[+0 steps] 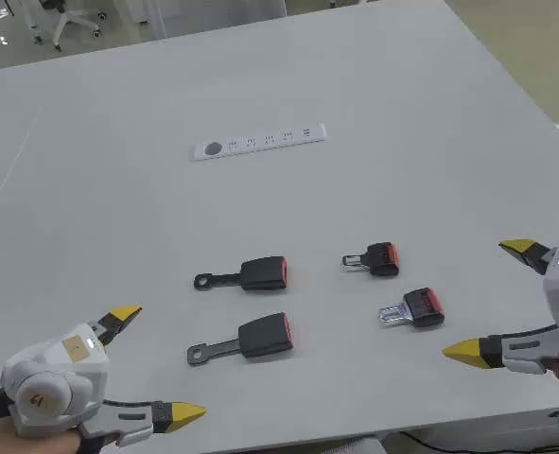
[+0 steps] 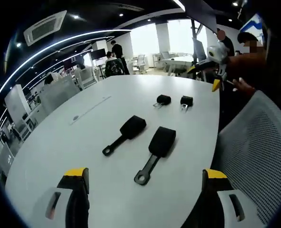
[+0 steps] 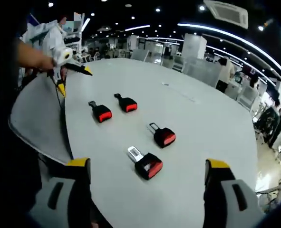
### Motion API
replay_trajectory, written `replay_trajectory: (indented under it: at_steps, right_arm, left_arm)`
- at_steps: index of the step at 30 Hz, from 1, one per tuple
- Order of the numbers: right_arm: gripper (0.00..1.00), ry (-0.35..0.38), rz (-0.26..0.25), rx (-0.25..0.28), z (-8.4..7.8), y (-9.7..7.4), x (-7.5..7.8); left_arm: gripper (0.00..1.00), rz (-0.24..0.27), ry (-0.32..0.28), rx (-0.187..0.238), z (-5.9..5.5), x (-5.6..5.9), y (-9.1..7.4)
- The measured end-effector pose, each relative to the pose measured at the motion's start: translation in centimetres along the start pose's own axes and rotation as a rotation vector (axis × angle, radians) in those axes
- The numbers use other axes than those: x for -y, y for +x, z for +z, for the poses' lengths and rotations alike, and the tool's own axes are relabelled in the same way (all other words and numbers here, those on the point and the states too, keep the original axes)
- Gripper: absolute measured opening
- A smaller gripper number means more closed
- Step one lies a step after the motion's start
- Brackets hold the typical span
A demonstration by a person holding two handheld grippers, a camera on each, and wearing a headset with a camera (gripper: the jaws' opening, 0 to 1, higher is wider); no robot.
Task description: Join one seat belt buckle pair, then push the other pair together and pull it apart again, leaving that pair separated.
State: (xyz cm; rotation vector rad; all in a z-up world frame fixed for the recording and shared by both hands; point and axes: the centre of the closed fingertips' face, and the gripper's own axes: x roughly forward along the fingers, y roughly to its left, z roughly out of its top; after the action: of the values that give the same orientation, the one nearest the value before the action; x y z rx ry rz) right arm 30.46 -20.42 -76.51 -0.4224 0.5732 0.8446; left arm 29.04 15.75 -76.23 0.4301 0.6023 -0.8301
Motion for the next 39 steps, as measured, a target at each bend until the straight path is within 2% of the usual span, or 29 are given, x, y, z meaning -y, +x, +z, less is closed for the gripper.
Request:
replay_trajectory:
  at_steps: [4,8,13,17,19,20,23,25,27,30,32,36,39]
  right_arm:
    - [1.00,0.003,0.019,0.009,0.1,-0.1,0.0]
    - [1.00,0.004,0.037,-0.010,-0.1,-0.3,0.2]
    - [1.00,0.023,0.029,-0.012,-0.1,-1.1,0.4]
    - [1.00,0.018,0.023,-0.021,-0.4,-1.3,0.1]
    - [1.00,0.046,0.006,-0.041,-0.8,-1.4,0.2]
    - [1.00,0.071,0.016,-0.048,-1.1,-1.3,-0.1]
    - [1.00,0.013,0.015,-0.023,-0.3,-1.1,-0.2]
    - [1.00,-0.010,0.019,-0.019,0.0,-0.9,-0.2]
    - [1.00,-0.028,0.013,-0.015,0.4,-0.6,0.1]
    - [1.00,-0.010,-0.007,-0.025,0.6,-0.2,0.6]
    - [1.00,-0.005,0.000,-0.029,0.6,0.0,0.6]
    - [1.00,-0.004,0.006,-0.025,0.8,0.0,0.4]
    - [1.00,-0.003,0.019,-0.042,0.4,0.1,0.2]
  left_arm:
    - [1.00,0.001,0.001,-0.012,-0.1,0.0,-0.1]
    - [1.00,0.004,-0.007,-0.018,0.0,0.0,0.0]
    - [1.00,0.002,0.007,-0.020,0.3,0.1,0.4]
    - [1.00,0.010,-0.016,0.007,0.8,0.1,0.3]
    - [1.00,0.018,-0.023,0.020,1.1,0.1,0.0]
    - [1.00,0.023,-0.022,0.030,1.4,0.3,-0.2]
    - [1.00,0.029,-0.009,0.044,1.9,0.7,-0.6]
    - [1.00,0.037,-0.012,0.044,1.5,0.4,-0.6]
    - [1.00,0.039,-0.017,0.038,1.4,0.6,-0.5]
    - [1.00,0.035,-0.016,0.020,1.3,1.0,-0.5]
    - [1.00,0.034,-0.013,0.024,1.5,1.0,-0.6]
    - [1.00,0.029,0.007,0.001,1.0,1.0,-0.5]
    - [1.00,0.022,0.017,-0.008,0.7,1.1,-0.4]
